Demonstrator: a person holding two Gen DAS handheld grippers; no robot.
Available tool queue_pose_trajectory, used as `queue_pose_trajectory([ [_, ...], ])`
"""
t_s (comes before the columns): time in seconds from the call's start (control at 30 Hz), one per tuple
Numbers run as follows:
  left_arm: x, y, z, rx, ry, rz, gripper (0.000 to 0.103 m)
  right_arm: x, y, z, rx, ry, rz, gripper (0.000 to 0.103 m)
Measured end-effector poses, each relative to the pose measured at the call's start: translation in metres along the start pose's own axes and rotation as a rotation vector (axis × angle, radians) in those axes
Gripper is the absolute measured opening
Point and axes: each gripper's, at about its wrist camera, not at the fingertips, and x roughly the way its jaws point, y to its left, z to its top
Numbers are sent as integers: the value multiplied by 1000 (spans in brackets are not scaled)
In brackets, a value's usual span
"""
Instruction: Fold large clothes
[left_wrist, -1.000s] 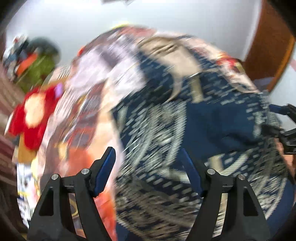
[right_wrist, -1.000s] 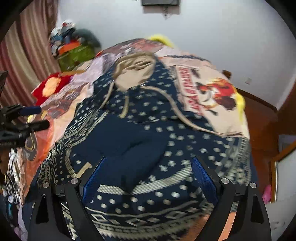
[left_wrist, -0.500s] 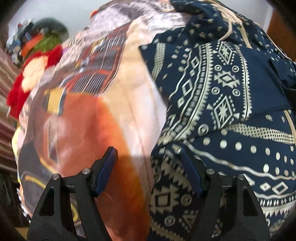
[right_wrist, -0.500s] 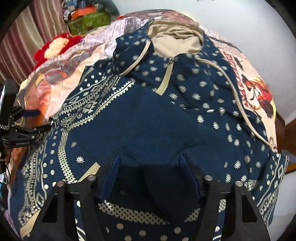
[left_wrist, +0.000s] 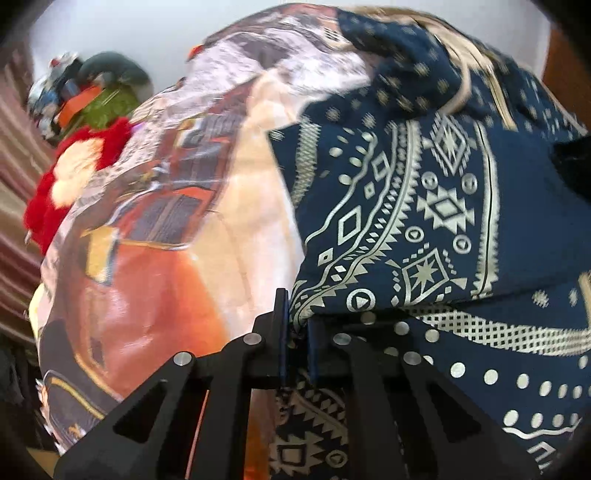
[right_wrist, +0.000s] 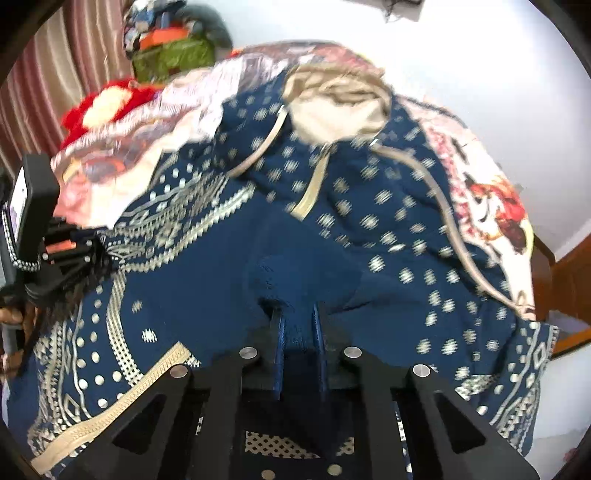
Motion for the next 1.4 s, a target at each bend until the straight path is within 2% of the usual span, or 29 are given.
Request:
queue_pose_trajectory([
  [0.13, -5, 12, 4, -30, 11, -28, 9, -23, -20, 0, 60, -52, -1, 9],
  [0.27, -3, 6, 1, -14, 34, -9, 9, -42, -47, -8, 129, -73, -20, 9],
  [0.5, 3, 6, -11, -63, 101, -17, 11, -46, -94, -40, 270, -27, -37, 9],
  [0.67, 3, 18, -13, -87, 119, -28, 11, -44, -118, -63, 355, -3, -45, 9],
  [0.83, -13, 19, -19, -62, 104, 12, 11, -45, -133, -80, 431, 6, -32, 9],
  [1.07, -40, 16, -7, -38, 63, 9, 14, -52, -143, -94, 501, 48, 25, 9],
  [1.13, -49, 12, 0, -28, 42, 3, 20, -56, -145, -98, 516, 64, 39, 12],
  [1.2, -61, 5, 6, -18, 11, -13, 31, -62, -147, -100, 513, 66, 19, 20],
  [1.23, -66, 1, 10, -11, -5, -20, 33, -65, -148, -101, 509, 61, 10, 22],
  [1.37, -85, -21, 24, 35, -57, -43, 42, -85, -160, -106, 508, 3, -27, 53],
  [1.4, -91, -30, 31, 51, -76, -52, 47, -93, -164, -107, 509, -20, -46, 58],
])
